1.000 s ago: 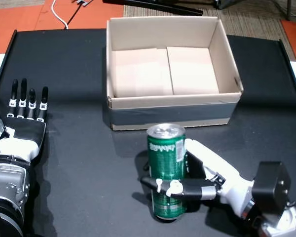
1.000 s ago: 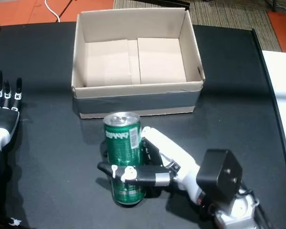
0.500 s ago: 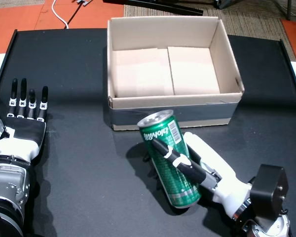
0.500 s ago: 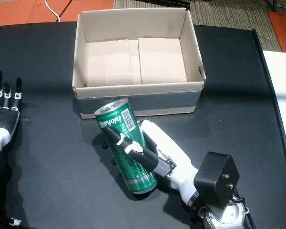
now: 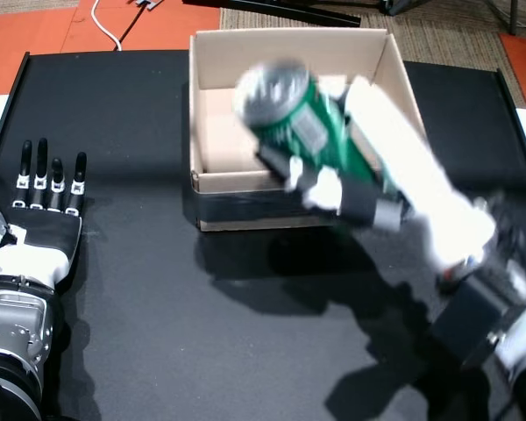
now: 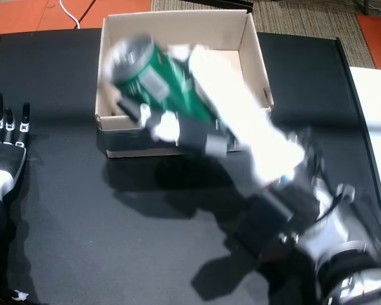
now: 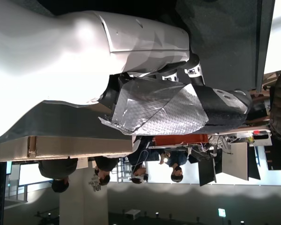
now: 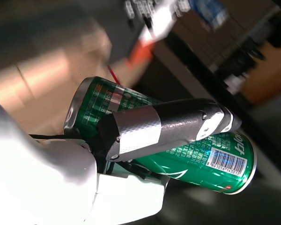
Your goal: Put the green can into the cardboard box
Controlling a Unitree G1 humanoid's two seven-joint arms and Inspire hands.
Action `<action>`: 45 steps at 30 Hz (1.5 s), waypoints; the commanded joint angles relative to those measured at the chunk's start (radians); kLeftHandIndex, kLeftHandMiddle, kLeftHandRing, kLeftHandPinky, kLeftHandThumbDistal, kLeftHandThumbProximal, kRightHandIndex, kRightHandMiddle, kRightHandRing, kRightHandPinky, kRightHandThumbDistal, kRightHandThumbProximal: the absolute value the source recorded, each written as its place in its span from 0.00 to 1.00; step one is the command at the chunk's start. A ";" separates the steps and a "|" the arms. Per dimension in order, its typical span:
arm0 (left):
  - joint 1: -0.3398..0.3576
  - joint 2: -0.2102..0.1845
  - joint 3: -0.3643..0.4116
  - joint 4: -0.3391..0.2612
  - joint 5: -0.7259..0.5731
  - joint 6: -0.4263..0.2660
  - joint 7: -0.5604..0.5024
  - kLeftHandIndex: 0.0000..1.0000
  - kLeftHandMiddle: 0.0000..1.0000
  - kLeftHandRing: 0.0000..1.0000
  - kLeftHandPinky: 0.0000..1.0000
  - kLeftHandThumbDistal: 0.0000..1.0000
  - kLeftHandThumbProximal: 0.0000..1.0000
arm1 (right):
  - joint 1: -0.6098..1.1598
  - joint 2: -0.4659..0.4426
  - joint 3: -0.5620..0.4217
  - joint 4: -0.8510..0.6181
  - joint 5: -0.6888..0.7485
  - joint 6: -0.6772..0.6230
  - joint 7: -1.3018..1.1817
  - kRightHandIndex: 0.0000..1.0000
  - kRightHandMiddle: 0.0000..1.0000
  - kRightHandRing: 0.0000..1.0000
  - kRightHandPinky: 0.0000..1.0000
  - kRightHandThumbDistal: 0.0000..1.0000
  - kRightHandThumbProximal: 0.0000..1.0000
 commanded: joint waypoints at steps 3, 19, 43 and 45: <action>0.029 -0.011 0.001 0.008 0.006 -0.002 0.019 0.57 0.31 0.49 0.78 0.61 0.87 | -0.107 -0.043 0.000 -0.033 -0.052 0.017 -0.155 0.00 0.00 0.00 0.11 0.23 0.60; 0.025 -0.016 0.006 0.009 0.002 0.008 0.014 0.60 0.33 0.51 0.81 0.64 0.86 | -0.398 -0.064 0.107 0.213 -0.100 0.288 -0.286 0.00 0.00 0.01 0.25 0.15 0.30; 0.013 -0.044 0.002 0.008 0.002 -0.015 0.089 0.55 0.29 0.45 0.72 0.62 0.80 | -0.481 0.022 0.279 0.304 -0.129 0.839 0.211 0.08 0.08 0.15 0.34 0.00 0.06; 0.008 -0.047 -0.001 0.007 0.006 -0.018 0.103 0.54 0.28 0.43 0.73 0.60 0.85 | -0.466 0.028 0.273 0.307 -0.120 0.844 0.226 0.05 0.05 0.13 0.34 0.02 0.09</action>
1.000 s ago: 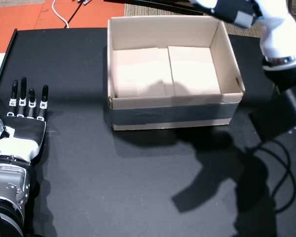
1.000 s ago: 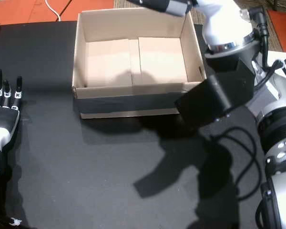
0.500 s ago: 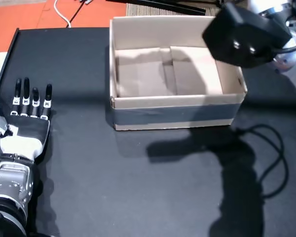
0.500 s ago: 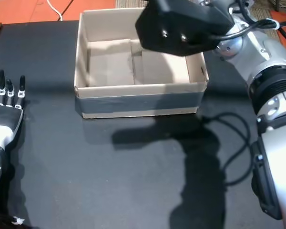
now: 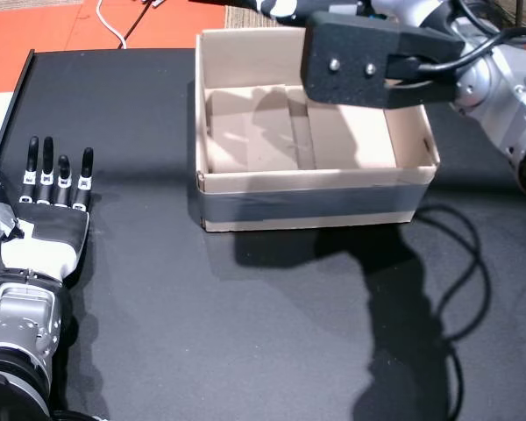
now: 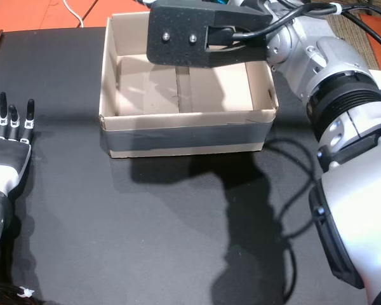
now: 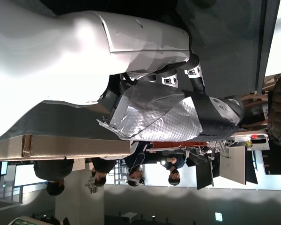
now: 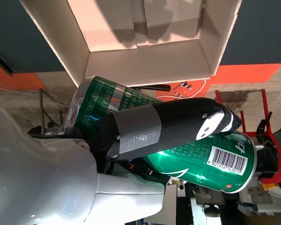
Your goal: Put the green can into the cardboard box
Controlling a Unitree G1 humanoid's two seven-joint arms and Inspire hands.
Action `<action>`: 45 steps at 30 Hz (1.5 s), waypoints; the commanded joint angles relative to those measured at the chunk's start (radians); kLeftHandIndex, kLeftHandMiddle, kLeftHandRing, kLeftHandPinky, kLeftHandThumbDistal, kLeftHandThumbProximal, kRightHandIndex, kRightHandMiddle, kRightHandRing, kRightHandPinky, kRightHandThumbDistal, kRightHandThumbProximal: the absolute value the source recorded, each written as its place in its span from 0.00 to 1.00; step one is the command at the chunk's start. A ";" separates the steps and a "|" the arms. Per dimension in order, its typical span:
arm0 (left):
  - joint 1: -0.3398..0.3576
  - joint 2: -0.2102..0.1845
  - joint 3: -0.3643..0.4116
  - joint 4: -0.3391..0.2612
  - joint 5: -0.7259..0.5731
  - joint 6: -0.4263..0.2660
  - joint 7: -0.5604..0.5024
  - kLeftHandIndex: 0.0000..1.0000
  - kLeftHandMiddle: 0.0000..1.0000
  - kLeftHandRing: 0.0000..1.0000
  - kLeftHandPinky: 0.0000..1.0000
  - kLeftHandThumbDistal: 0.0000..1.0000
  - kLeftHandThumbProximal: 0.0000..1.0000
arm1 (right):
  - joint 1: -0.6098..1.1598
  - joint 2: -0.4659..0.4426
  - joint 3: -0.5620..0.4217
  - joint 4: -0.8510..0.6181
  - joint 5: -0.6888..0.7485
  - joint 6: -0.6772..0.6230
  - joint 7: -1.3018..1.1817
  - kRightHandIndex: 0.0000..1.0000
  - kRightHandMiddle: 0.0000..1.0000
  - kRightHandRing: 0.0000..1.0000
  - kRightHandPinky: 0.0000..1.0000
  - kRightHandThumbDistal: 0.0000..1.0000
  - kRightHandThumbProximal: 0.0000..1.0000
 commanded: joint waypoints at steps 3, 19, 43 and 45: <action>0.031 -0.026 -0.005 0.014 0.010 -0.006 0.027 0.58 0.31 0.48 0.78 0.61 0.86 | 0.026 0.015 -0.021 0.004 0.044 0.014 0.047 0.11 0.12 0.21 0.45 0.02 0.22; 0.042 -0.036 0.023 0.015 -0.014 0.012 -0.041 0.60 0.30 0.48 0.79 0.65 0.80 | 0.030 0.051 -0.006 0.006 0.057 0.193 0.321 0.21 0.20 0.25 0.20 0.02 0.36; 0.042 -0.037 0.027 0.014 -0.015 0.010 -0.044 0.60 0.32 0.51 0.79 0.63 0.82 | 0.060 0.038 0.031 0.005 0.021 0.145 0.261 0.32 0.28 0.31 0.30 0.16 0.51; 0.042 -0.037 0.026 0.014 -0.013 0.007 -0.045 0.60 0.33 0.51 0.80 0.62 0.83 | 0.057 0.035 0.063 0.006 -0.007 0.145 0.237 0.46 0.43 0.49 0.53 0.43 0.65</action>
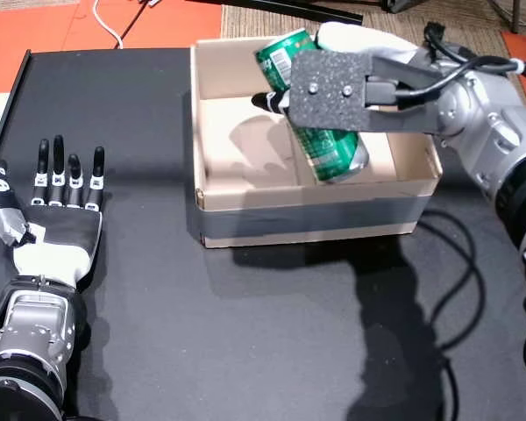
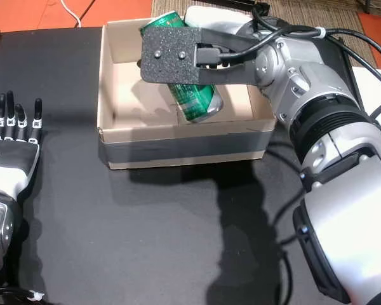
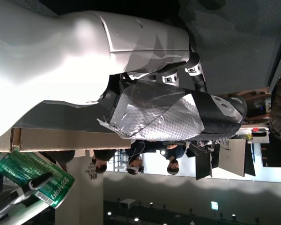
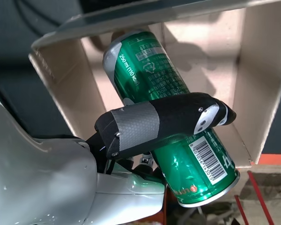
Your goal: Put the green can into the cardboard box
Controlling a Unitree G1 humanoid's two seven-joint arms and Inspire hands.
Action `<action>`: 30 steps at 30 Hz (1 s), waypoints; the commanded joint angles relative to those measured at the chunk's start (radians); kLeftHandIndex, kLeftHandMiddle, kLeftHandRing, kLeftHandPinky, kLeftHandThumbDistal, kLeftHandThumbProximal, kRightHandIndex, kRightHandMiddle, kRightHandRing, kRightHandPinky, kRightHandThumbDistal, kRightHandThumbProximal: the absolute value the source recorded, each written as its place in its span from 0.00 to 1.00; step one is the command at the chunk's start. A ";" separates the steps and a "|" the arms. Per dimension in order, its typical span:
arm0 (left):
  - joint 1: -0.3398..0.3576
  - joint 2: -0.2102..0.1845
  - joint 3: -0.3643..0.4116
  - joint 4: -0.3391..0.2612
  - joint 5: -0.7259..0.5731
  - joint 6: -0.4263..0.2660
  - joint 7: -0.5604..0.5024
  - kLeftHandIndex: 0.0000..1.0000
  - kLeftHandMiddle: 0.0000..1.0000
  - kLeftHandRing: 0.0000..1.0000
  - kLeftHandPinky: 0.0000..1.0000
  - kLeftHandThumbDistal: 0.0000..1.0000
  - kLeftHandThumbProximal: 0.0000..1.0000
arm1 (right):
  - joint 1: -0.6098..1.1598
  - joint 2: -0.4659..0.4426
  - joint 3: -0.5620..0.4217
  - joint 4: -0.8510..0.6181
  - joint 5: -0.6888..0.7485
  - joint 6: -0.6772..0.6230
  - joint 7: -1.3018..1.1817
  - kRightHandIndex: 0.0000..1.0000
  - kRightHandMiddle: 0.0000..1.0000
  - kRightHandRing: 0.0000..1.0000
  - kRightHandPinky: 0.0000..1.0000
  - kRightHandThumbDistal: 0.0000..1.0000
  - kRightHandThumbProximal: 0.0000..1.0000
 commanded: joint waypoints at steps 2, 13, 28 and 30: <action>0.031 -0.007 -0.005 0.016 0.007 0.000 0.017 0.61 0.33 0.50 0.81 0.63 0.83 | -0.002 -0.012 0.029 -0.002 -0.014 -0.003 -0.023 0.55 0.51 0.57 0.63 0.65 0.67; 0.034 -0.004 -0.002 0.016 0.005 -0.001 0.006 0.60 0.30 0.50 0.82 0.64 0.79 | -0.007 -0.008 0.006 -0.002 0.040 0.013 0.049 0.66 0.62 0.67 0.73 0.79 0.54; 0.029 0.006 -0.001 0.017 0.006 0.007 0.024 0.61 0.31 0.46 0.76 0.65 0.82 | -0.014 -0.018 -0.015 -0.005 0.070 0.010 0.045 0.78 0.83 0.86 0.86 1.00 0.60; 0.028 0.008 -0.003 0.018 0.009 0.005 0.031 0.59 0.29 0.43 0.74 0.65 0.81 | -0.019 -0.024 -0.030 -0.007 0.079 -0.001 0.042 0.76 0.81 0.84 0.87 1.00 0.60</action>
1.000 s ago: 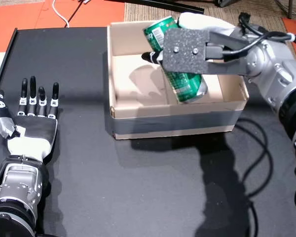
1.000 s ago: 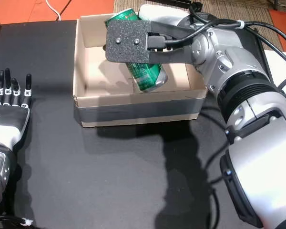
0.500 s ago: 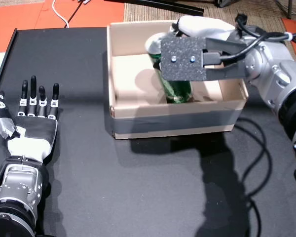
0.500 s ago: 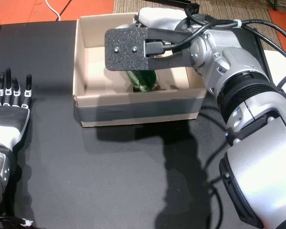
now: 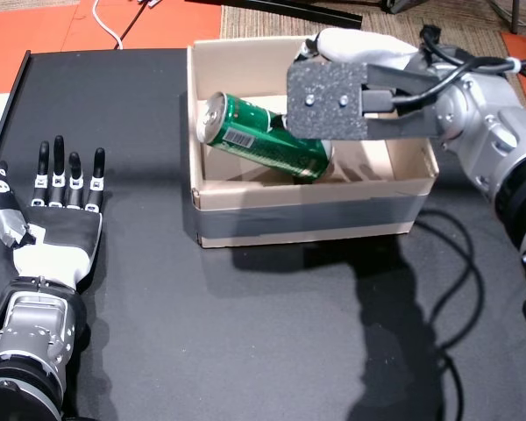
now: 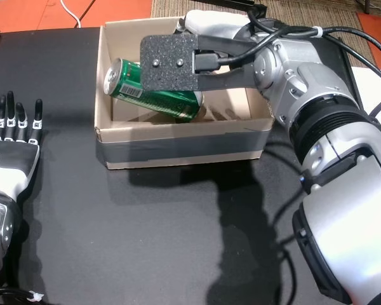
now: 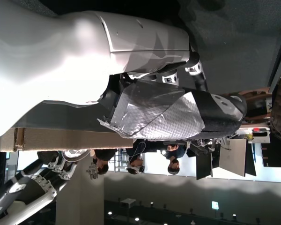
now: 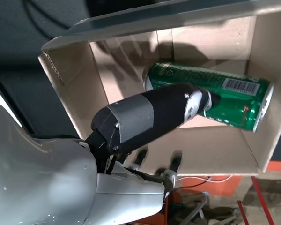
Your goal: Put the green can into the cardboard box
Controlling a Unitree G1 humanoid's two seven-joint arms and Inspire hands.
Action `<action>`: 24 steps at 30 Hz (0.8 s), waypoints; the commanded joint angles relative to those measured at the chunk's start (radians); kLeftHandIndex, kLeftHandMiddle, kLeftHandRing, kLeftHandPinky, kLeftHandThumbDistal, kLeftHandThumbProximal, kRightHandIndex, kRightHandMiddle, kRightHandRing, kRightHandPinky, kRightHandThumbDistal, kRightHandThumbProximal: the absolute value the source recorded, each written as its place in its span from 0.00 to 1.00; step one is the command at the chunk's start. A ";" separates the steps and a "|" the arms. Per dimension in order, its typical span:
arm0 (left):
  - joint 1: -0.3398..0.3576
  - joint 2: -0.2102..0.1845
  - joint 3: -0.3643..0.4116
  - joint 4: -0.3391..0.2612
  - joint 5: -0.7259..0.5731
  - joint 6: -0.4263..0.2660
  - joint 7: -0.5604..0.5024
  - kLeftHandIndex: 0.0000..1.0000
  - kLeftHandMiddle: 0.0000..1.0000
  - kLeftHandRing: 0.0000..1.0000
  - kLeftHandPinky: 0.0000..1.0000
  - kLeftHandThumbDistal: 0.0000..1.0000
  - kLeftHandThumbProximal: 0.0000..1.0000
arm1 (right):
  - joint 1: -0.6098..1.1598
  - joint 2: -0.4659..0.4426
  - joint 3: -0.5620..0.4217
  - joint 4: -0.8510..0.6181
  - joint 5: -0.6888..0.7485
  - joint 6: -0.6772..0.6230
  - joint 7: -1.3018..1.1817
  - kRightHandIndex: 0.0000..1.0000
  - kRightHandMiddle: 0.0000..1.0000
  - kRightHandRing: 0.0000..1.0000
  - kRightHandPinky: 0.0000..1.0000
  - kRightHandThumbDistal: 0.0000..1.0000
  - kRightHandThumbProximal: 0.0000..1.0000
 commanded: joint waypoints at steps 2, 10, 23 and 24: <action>0.026 0.008 -0.007 0.017 0.013 0.001 0.036 0.57 0.27 0.41 0.73 0.63 0.82 | -0.030 -0.023 -0.020 -0.009 0.026 -0.028 0.000 0.71 0.78 0.86 0.89 1.00 0.62; 0.019 0.011 -0.011 0.017 0.011 0.001 0.062 0.56 0.26 0.39 0.72 0.62 0.83 | -0.053 -0.067 -0.044 -0.035 0.050 -0.175 -0.144 0.76 0.85 0.95 0.94 1.00 0.64; 0.024 0.016 -0.013 0.018 0.012 0.005 0.042 0.59 0.28 0.40 0.70 0.66 0.83 | -0.019 -0.228 0.056 -0.189 -0.126 -0.474 -0.884 0.85 0.94 0.95 0.95 1.00 0.48; 0.025 0.017 -0.013 0.018 0.013 0.006 0.041 0.59 0.29 0.40 0.72 0.65 0.82 | -0.014 -0.247 0.068 -0.214 -0.159 -0.470 -0.983 0.85 0.93 0.94 0.93 1.00 0.50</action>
